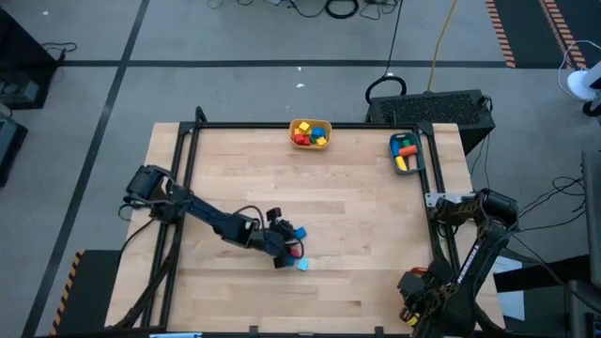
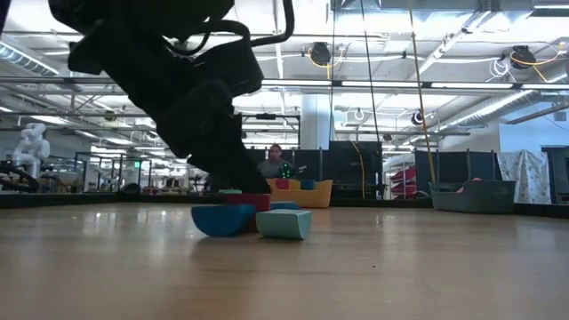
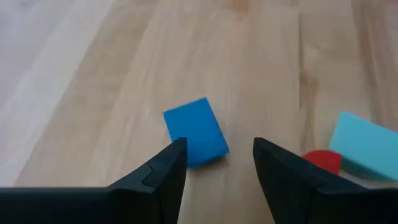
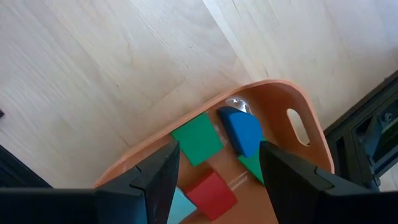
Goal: Sort blocks by size
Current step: Put the blue half circle block into the orange bin
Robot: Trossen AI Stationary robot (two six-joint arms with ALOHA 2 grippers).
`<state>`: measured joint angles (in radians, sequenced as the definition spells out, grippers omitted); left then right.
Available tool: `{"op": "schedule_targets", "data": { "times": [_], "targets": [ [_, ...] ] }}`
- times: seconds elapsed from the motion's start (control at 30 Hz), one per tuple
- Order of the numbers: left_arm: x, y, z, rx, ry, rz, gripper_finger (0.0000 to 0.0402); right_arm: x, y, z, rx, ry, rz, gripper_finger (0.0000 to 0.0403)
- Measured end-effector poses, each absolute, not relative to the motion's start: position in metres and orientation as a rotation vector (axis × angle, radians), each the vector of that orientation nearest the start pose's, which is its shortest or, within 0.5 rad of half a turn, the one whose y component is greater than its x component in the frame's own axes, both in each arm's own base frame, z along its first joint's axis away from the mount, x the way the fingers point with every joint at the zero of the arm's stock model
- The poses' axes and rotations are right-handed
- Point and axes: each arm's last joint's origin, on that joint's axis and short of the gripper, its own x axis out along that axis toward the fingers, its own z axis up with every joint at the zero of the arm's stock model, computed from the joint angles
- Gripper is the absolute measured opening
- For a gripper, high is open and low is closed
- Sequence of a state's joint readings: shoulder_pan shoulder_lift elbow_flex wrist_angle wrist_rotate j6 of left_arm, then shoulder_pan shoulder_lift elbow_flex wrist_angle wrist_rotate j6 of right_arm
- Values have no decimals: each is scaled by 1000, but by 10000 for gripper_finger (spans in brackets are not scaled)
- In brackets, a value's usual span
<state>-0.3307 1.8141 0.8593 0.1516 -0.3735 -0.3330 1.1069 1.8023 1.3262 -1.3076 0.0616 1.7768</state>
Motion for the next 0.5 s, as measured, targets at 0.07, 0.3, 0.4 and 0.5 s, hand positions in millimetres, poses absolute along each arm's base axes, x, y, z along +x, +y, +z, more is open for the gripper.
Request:
{"op": "schedule_targets", "data": {
  "times": [0.07, 0.3, 0.4, 0.5],
  "targets": [
    [325, -99, 126, -43, 735, 173, 196, 139, 272, 207, 337, 1450, -686, 206],
    [329, -91, 107, -88, 732, 319, 266, 140, 273, 207, 332, 1418, -671, 206],
    [334, -89, 97, -103, 723, 314, 290, 140, 273, 207, 332, 1418, -671, 206],
    [339, -90, 90, -102, 695, 289, 302, 140, 273, 207, 333, 1418, -669, 206]
  ]
}}
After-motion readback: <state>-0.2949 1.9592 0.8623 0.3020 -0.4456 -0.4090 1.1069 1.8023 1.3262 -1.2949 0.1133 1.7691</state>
